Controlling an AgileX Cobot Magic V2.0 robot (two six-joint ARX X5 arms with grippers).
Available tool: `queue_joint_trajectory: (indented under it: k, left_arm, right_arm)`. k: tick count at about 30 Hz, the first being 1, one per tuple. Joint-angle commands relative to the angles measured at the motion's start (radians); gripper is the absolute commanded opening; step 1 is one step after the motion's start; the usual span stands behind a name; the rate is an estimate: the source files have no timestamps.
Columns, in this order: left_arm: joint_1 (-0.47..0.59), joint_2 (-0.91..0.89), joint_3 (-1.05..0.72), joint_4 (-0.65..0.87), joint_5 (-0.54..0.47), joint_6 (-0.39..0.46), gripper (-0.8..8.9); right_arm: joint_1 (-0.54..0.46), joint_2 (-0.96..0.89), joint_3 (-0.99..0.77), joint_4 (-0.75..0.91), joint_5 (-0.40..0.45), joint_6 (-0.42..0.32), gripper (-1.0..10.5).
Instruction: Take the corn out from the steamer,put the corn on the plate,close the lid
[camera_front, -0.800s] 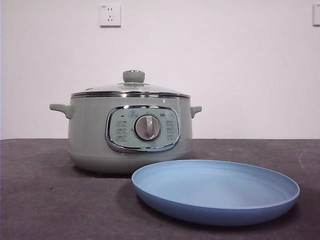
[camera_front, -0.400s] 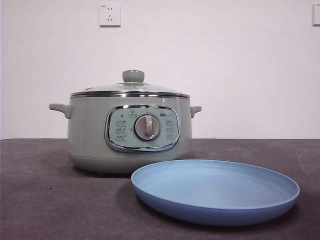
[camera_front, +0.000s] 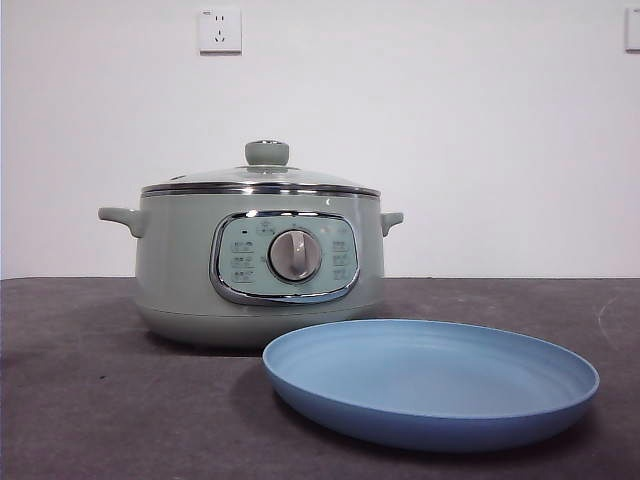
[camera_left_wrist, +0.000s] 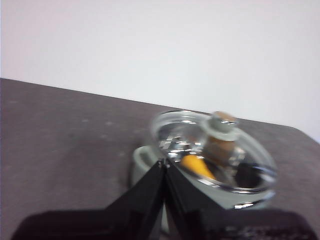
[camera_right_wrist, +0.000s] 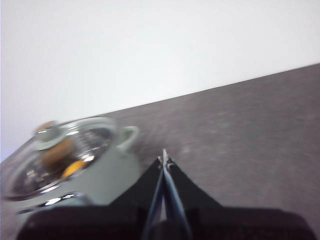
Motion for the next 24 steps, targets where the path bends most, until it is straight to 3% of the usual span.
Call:
queue_joint_trajectory:
  k: [1, 8, 15, 19, 24]
  left_arm:
    - [0.002, 0.067, 0.080, -0.038, 0.061, 0.054, -0.07]
    - [0.002, 0.256, 0.287, -0.182, 0.208, 0.151, -0.07]
    - [0.001, 0.402, 0.457, -0.319, 0.342, 0.214, -0.07]
    - [0.000, 0.458, 0.525, -0.392, 0.393, 0.242, -0.07]
    - [0.000, 0.492, 0.562, -0.439, 0.405, 0.259, -0.08]
  right_arm:
    - [0.002, 0.114, 0.119, -0.037, -0.098, -0.062, -0.1]
    - [0.002, 0.402, 0.438, -0.251, -0.326, -0.226, -0.1]
    - [0.023, 0.625, 0.707, -0.475, -0.480, -0.360, -0.1]
    - [0.053, 0.705, 0.805, -0.589, -0.503, -0.415, -0.1]
    - [0.100, 0.732, 0.823, -0.645, -0.498, -0.429, -0.1]
